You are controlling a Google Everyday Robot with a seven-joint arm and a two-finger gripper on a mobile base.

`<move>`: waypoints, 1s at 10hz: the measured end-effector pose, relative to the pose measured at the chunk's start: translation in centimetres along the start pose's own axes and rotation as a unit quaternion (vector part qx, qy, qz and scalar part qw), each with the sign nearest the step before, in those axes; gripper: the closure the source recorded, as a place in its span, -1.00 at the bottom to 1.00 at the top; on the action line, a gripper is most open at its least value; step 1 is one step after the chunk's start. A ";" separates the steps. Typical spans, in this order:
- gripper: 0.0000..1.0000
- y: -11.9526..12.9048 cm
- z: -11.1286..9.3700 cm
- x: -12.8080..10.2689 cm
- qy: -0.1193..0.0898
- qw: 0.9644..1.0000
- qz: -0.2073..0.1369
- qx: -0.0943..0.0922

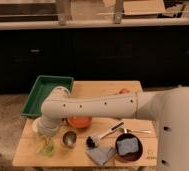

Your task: Place banana in plastic cup

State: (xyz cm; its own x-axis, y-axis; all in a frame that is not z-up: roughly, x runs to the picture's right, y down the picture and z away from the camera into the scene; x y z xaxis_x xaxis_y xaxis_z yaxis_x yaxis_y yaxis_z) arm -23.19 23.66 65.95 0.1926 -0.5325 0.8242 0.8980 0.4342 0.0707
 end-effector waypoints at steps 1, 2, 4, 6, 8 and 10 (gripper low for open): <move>1.00 -0.2 0.3 -0.2 -0.007 1.000 -0.004 -0.009; 1.00 -0.3 0.6 -0.5 -0.015 1.000 -0.008 -0.019; 1.00 -0.2 1.1 -0.5 -0.028 0.999 -0.011 -0.038; 1.00 -0.3 1.5 -0.6 -0.039 0.998 -0.014 -0.054; 1.00 -0.1 1.8 -0.6 -0.046 0.997 -0.014 -0.065; 0.88 0.3 1.9 -0.3 -0.043 0.996 -0.004 -0.080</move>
State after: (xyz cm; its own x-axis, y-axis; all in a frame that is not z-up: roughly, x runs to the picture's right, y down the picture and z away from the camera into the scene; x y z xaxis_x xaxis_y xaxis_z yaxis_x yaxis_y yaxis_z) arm -23.77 25.30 66.76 0.1567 -0.4678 0.8698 0.9521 0.3059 -0.0071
